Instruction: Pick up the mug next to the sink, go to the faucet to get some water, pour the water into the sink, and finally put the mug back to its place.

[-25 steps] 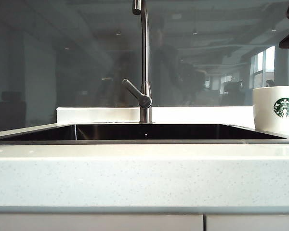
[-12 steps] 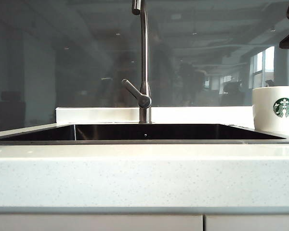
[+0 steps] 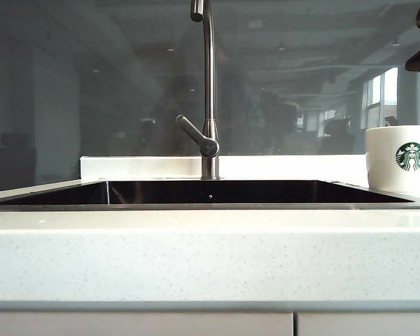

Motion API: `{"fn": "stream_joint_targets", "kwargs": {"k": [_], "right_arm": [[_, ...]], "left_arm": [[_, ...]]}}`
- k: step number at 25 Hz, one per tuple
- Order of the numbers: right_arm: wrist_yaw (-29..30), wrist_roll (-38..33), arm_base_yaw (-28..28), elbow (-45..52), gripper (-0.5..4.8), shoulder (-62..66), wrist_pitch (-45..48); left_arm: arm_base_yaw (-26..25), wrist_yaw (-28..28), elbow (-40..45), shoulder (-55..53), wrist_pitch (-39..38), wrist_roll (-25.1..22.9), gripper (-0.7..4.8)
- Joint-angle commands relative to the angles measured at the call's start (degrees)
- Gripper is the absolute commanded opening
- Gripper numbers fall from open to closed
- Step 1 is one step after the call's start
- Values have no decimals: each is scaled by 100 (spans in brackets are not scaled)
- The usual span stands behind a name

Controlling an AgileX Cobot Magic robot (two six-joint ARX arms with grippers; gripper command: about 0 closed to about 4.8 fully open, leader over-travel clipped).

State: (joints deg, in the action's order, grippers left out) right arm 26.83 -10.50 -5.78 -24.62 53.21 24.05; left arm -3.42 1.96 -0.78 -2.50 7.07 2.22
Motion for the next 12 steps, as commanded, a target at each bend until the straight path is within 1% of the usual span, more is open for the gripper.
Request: {"fn": "stream_joint_targets", "kwargs": {"k": [1, 2, 6, 9, 12], "right_arm": [[4, -2, -4, -31, -8, -24, 103], [11, -2, -2, -28, -8, -24, 98], [9, -2, -2, -28, -8, -24, 103], [9, -2, -2, -28, -8, -24, 103], [9, -2, -2, -31, -8, -24, 103]], "left_arm": [[-15, -197, 20, 227, -549, 201, -4], [-15, -197, 20, 229, -758, 271, -4], [-4, -195, 20, 229, -1333, 280, -4], [-4, -155, 20, 229, -1268, 273, -4], [-2, -186, 20, 229, -876, 229, -4]]}}
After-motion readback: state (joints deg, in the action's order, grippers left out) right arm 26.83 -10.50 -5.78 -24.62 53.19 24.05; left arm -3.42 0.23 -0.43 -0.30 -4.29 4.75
